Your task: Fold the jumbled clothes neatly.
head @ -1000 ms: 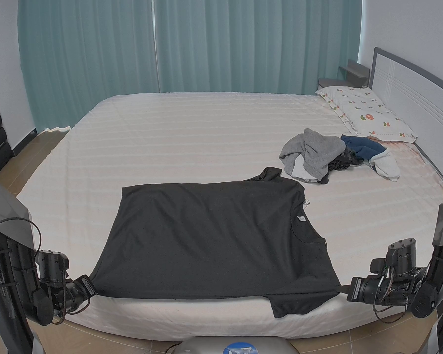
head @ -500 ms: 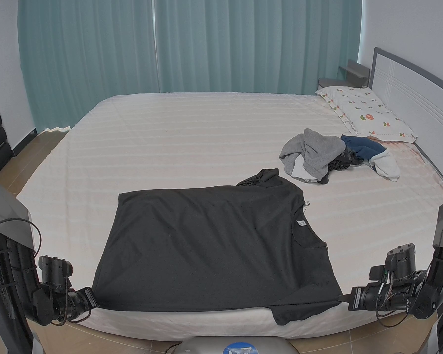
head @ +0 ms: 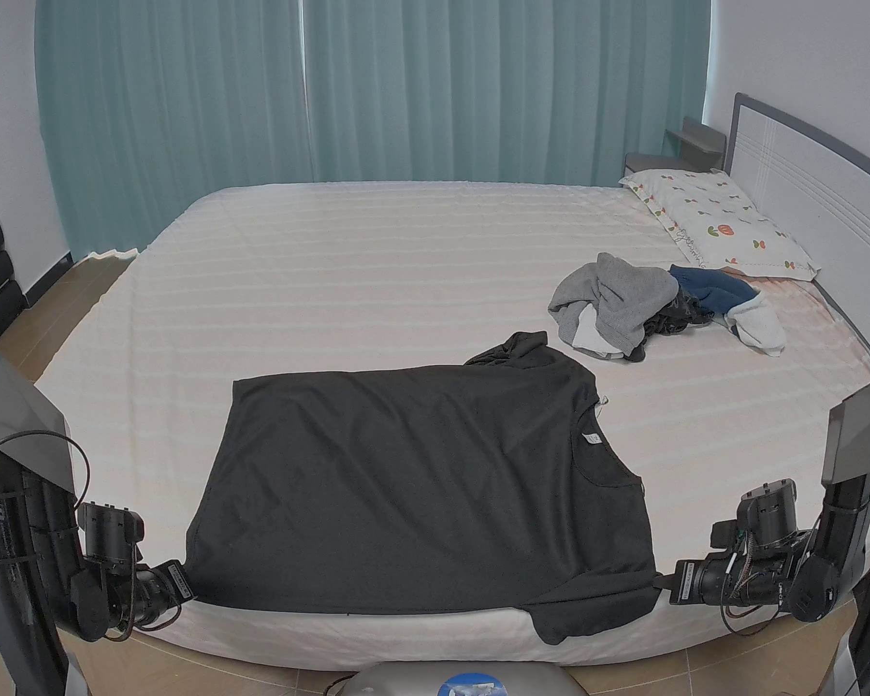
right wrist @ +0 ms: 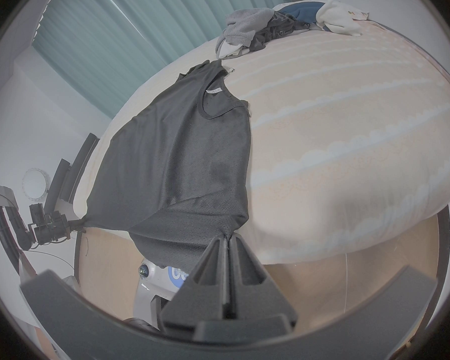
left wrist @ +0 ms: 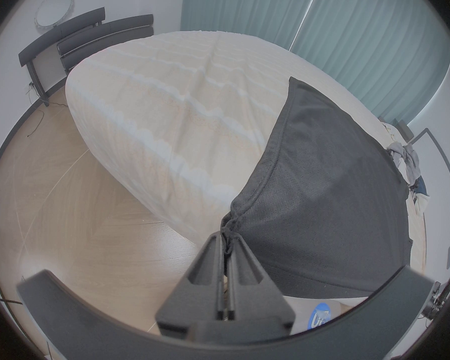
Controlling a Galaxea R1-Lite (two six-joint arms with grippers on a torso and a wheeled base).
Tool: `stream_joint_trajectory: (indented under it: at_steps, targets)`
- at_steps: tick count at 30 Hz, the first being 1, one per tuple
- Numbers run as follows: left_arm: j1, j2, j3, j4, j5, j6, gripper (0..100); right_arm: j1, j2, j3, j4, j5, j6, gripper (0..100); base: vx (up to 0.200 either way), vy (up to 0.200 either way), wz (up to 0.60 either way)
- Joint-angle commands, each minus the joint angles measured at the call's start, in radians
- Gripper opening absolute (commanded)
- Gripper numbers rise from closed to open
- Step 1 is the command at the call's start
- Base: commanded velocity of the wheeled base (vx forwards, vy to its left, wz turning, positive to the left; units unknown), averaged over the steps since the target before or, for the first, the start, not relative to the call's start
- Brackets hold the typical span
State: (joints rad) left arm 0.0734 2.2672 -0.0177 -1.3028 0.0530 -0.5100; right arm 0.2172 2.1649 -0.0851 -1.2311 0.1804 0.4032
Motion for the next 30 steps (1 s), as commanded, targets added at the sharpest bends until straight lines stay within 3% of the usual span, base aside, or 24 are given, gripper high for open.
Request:
stream_joint_trajectory:
  at_steps: [1,2,3,14,24,26,27,30]
  targets:
    - [0.000,0.021,0.016,-0.003,-0.002,-0.002,100,0.005,0.052,-0.016,-0.007,0.001,0.000,0,0.000,0.000,0.00]
    - [-0.001,0.020,0.016,-0.003,-0.002,-0.004,100,0.005,0.047,-0.018,-0.008,0.001,0.000,0,0.000,0.000,0.00]
    - [-0.001,0.020,0.016,-0.003,-0.002,-0.004,100,0.005,0.047,-0.019,-0.010,0.001,0.000,100,0.000,0.000,0.00]
    - [0.000,0.008,0.013,-0.036,-0.004,-0.008,100,-0.027,-0.010,-0.081,-0.030,-0.001,0.013,100,0.000,0.000,0.00]
    - [0.003,0.008,0.007,-0.144,-0.053,-0.105,100,-0.027,0.087,-0.196,-0.008,-0.002,0.020,100,0.000,0.000,0.00]
    - [0.005,0.003,0.015,-0.153,-0.093,-0.105,100,-0.025,0.108,-0.200,-0.005,-0.001,0.022,100,0.000,0.000,0.00]
    - [0.006,-0.002,0.015,-0.153,-0.114,-0.108,100,-0.024,0.119,-0.200,-0.008,0.001,0.025,0,0.000,0.000,0.00]
    - [0.014,-0.008,0.015,-0.155,-0.131,-0.122,100,-0.025,0.139,-0.208,-0.024,-0.001,0.052,0,0.000,0.000,0.00]
